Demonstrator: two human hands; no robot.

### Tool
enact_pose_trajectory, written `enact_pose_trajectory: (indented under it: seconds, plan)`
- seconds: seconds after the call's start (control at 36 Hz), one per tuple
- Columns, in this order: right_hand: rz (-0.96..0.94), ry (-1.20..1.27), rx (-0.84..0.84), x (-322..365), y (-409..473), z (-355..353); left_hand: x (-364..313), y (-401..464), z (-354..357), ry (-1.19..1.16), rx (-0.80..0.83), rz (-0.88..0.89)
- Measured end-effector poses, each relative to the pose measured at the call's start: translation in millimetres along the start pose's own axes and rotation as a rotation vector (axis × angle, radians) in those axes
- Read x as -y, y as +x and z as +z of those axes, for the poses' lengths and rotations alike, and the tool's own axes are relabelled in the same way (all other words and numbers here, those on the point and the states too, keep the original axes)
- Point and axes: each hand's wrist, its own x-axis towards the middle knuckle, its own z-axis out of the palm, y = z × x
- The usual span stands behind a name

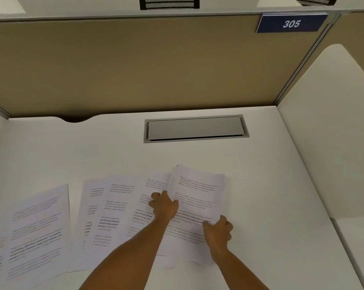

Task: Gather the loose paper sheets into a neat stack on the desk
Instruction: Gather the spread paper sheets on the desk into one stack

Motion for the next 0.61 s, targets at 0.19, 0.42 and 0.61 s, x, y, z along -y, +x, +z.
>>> enact_pose_trajectory:
  seconds: [0.19, 0.42, 0.61]
  plan:
    - [0.006, 0.142, 0.069, 7.4, 3.7, 2.1, 3.4, 1.8, -2.4, -0.021, 0.016, 0.022]
    - [0.143, 0.336, 0.119, 4.4, 11.4, -1.5, 9.0, 1.2, -10.4, 0.004, -0.007, 0.012]
    - [0.061, 0.283, 0.181, -8.9, 4.8, -5.6, 22.7, -9.3, -11.5, -0.042, 0.011, -0.054]
